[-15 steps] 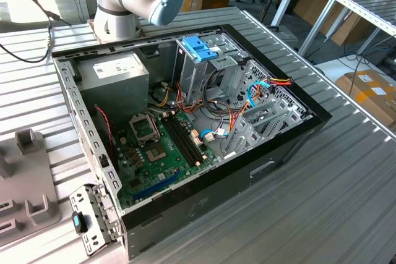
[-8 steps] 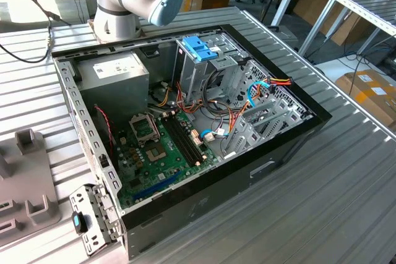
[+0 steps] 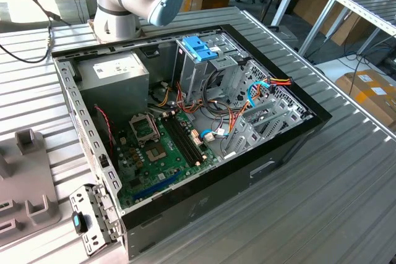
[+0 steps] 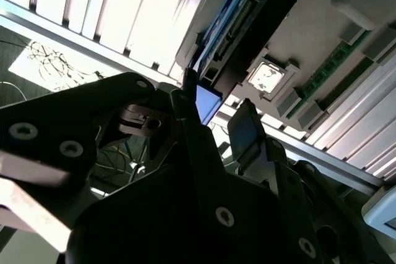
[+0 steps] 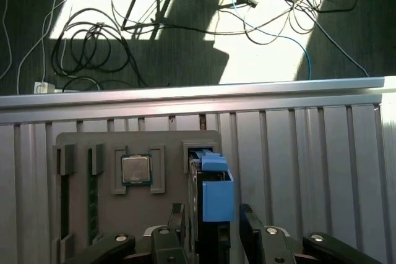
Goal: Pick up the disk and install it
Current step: 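Pick up the disk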
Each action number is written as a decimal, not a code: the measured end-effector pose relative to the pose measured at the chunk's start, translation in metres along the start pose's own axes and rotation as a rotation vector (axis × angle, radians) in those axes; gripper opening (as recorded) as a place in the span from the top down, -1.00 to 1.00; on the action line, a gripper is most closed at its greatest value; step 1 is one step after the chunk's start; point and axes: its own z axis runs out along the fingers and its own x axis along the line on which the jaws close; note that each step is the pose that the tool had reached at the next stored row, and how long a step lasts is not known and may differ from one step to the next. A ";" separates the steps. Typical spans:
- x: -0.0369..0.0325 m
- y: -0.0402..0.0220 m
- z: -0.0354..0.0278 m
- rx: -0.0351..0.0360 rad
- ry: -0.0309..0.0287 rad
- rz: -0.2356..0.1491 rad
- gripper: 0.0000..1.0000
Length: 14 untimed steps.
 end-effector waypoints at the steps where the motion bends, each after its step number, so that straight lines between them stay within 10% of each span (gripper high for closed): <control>1: 0.0000 0.0001 0.0002 -0.0001 0.0003 -0.010 0.04; 14: 0.0002 0.0035 0.0043 -0.0034 0.0065 -0.150 0.04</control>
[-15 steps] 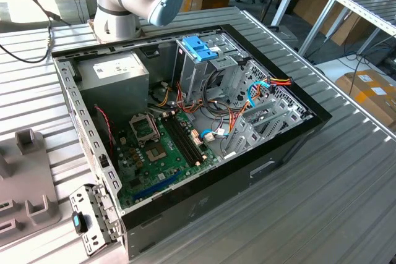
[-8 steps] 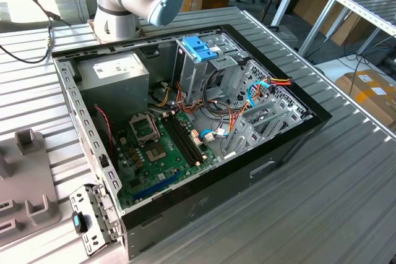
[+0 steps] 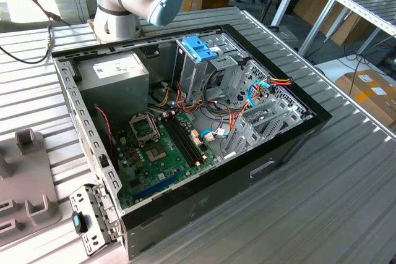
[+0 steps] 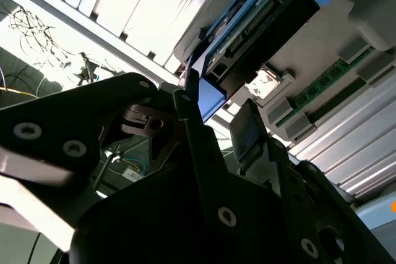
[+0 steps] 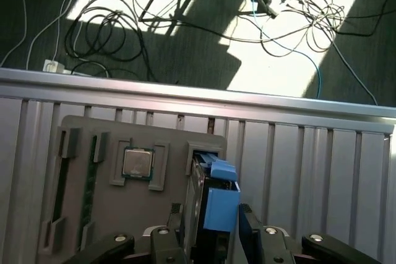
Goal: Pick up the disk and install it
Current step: 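Pick up the disk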
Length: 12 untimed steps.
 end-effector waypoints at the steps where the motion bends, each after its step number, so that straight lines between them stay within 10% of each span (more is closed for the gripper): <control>1: -0.0003 0.0003 0.0006 -0.0002 0.0001 -0.002 0.04; 12: -0.0019 0.0005 0.0041 -0.0001 -0.0004 -0.003 0.04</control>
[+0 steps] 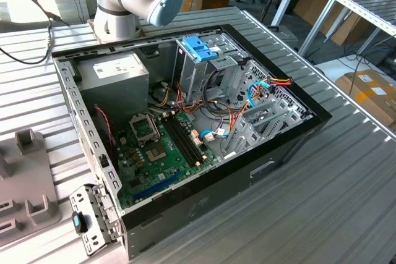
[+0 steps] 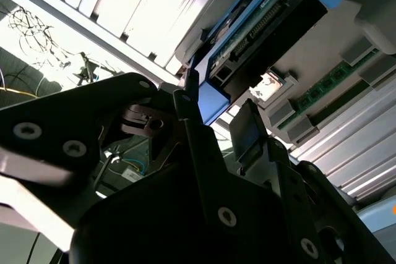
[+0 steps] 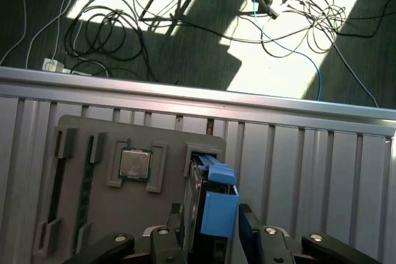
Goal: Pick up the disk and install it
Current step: 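Pick up the disk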
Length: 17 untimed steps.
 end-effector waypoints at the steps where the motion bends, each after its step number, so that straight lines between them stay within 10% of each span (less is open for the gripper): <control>1: 0.0000 0.0000 0.0003 0.0000 0.0000 0.000 0.04; 17: 0.0001 0.0003 0.0036 0.0000 0.0000 0.000 0.04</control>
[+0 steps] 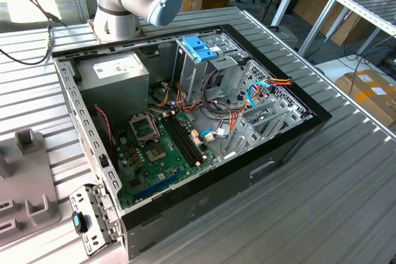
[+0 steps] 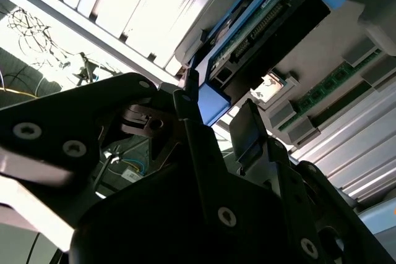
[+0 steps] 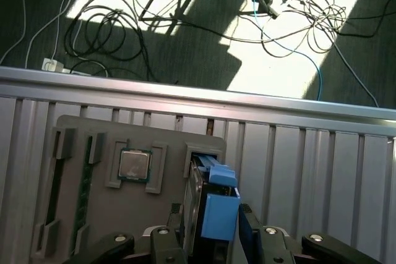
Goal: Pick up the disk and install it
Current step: 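Pick up the disk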
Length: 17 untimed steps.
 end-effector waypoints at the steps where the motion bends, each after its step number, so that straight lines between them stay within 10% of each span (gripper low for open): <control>1: 0.0000 0.0000 0.0002 0.0000 0.0000 0.000 0.04; 17: 0.0001 0.0001 0.0034 0.0000 0.0000 0.000 0.04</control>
